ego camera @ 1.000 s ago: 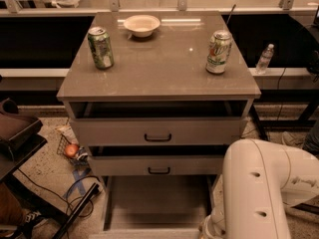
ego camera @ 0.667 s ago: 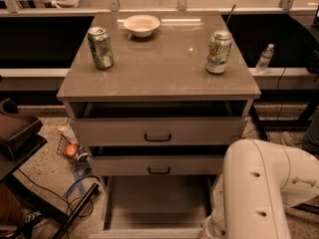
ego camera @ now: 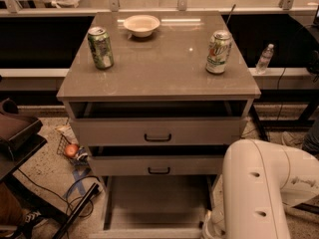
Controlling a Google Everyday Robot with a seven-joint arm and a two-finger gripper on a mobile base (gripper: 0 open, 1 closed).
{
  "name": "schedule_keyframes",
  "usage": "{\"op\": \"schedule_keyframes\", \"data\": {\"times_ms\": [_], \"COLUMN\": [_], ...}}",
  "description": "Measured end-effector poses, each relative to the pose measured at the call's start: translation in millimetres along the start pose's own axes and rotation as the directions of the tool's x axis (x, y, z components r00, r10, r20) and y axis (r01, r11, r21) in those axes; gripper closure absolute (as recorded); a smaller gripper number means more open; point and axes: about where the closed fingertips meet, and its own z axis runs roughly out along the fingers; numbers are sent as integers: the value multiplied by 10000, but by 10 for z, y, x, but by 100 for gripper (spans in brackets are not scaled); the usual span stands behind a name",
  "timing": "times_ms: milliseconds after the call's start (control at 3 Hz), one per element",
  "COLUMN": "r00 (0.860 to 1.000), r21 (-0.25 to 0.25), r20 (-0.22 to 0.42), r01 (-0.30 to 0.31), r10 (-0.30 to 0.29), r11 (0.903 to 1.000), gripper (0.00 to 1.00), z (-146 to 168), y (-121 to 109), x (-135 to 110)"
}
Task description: Open bottom drawer
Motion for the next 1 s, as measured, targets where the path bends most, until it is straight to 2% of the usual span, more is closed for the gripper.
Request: {"op": "schedule_keyframes", "data": {"times_ms": [333, 667, 1000], "r00": [9998, 9965, 9775], "r21": [209, 1047, 1390], "r20": [-102, -665, -1370], "r01": [151, 580, 1792], "r10": [-149, -512, -1603], "r11": [9997, 9928, 9739], "gripper": [0, 18, 49], "z": [-159, -651, -1184], "y": [13, -98, -68], "x": [-19, -222, -552]}}
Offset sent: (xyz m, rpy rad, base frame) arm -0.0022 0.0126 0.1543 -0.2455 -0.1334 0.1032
